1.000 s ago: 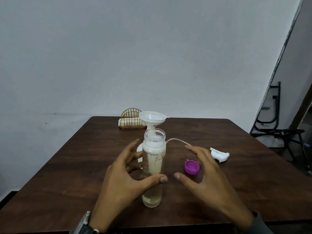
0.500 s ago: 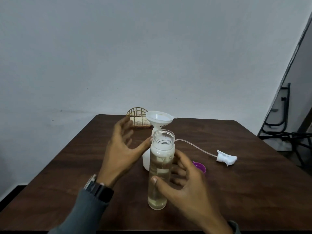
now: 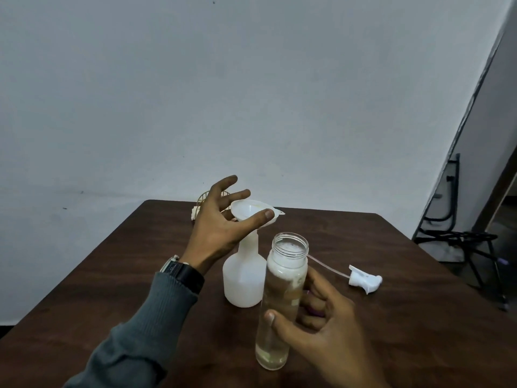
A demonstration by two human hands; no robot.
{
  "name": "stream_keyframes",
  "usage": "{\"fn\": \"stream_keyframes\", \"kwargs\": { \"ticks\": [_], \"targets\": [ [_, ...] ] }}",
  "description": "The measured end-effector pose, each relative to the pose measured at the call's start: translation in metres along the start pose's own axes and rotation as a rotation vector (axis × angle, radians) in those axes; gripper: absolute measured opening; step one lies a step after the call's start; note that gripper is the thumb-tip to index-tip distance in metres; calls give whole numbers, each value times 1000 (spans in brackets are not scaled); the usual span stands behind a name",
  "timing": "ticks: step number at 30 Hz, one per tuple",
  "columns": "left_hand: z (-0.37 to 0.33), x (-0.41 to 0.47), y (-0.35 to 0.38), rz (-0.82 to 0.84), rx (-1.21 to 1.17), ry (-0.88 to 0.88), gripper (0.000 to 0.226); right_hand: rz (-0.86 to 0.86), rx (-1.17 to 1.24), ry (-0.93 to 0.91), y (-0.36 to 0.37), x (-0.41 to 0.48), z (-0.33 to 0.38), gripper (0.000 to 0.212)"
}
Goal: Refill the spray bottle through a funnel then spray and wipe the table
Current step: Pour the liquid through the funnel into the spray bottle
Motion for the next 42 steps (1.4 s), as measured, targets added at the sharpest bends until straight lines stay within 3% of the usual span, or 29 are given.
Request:
{"fn": "stream_keyframes", "kwargs": {
  "ticks": [9,20,24,34,38,42],
  "targets": [
    [7,-6,-5,-41,-129,13,97,-24,5,-57,-15,8,8,93],
    [12,-5,-3,88,-111,-10,102,-18,-100,-33,-45,39,15,80],
    [21,-5,-3,75,-186,-35,101,-7,-147,-68,-53,51,25,68],
    [18,-3,1,50,-221,4,102,70,-360,-120,-52,77,45,67],
    [18,-3,2,54,-213,14,96,112,-469,-138,-50,86,53,54],
    [19,-5,2,28,-229,37,108,160,-551,-134,-45,98,56,53]
  ]
}}
Point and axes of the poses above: each hand's wrist, its own x-axis towards the middle knuckle, its own y-axis out of the palm, z = x × y, the point moved 9 cm from there along x, towards the middle knuckle
